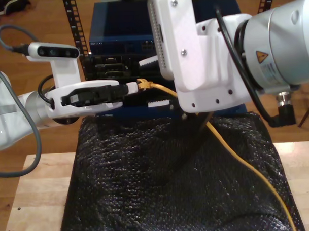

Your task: Grab the cable and plug it in

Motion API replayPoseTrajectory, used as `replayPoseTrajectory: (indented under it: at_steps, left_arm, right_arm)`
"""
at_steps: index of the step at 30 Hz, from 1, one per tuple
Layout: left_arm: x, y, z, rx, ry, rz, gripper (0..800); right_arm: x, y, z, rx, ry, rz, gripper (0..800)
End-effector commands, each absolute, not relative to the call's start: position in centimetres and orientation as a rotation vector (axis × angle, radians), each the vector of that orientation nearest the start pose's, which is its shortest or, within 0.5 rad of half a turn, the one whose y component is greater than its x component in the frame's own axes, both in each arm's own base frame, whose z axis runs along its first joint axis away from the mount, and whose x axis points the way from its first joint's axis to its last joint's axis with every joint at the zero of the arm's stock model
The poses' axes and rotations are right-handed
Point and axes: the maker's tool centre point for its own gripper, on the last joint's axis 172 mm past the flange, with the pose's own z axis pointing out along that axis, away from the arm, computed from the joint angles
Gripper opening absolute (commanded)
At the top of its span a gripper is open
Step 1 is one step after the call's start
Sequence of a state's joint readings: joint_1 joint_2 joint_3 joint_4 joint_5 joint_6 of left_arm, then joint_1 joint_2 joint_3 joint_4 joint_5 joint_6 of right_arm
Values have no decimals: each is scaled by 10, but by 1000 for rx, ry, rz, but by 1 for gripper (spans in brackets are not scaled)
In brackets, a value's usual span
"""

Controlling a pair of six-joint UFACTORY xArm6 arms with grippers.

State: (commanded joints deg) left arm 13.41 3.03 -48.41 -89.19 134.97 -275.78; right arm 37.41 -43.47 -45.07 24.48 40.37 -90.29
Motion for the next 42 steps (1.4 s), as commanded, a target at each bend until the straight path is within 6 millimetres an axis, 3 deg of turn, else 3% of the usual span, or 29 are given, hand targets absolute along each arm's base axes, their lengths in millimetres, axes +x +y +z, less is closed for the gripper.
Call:
replayPoseTrajectory:
  at_steps: [42]
  left_arm:
    - [307,-183,458,842,-630,386,7]
  right_arm:
    - [318,303,471,1492,2370,1397,288]
